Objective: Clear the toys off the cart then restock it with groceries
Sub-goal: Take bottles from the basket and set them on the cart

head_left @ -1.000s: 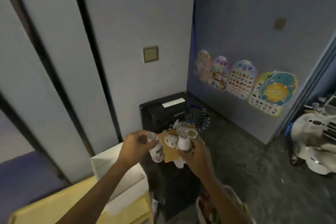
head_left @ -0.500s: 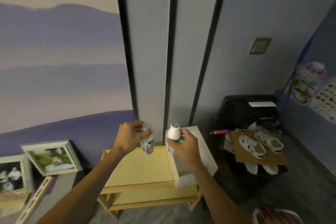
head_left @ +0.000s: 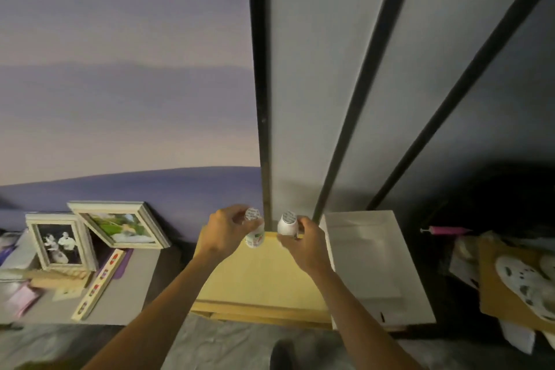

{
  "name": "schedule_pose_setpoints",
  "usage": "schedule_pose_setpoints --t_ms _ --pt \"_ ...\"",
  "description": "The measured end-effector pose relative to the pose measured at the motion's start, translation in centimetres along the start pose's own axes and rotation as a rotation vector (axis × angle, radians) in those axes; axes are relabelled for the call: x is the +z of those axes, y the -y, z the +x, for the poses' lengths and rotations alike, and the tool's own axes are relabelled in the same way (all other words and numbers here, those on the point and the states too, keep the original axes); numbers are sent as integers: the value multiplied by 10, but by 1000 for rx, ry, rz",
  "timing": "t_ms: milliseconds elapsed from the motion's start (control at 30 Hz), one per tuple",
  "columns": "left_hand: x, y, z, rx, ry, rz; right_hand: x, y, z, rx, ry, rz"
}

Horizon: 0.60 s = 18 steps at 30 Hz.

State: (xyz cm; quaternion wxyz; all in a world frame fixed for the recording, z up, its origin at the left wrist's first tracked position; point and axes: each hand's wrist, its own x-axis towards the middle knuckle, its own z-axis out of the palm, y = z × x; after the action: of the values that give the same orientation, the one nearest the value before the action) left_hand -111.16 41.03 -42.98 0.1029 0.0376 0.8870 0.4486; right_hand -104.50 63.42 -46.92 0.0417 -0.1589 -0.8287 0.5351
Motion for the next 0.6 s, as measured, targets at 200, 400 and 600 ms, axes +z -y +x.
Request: schedule_pose_setpoints --t_ms 200,400,600 --pt "32 38 32 -57 35 -9 56 -46 24 82 19 -92" --pt "81 73 61 -55 159 -53 79 -94 35 197 -68 -121" --pt "136 87 75 -35 215 -59 78 -127 40 268 -184 -130"
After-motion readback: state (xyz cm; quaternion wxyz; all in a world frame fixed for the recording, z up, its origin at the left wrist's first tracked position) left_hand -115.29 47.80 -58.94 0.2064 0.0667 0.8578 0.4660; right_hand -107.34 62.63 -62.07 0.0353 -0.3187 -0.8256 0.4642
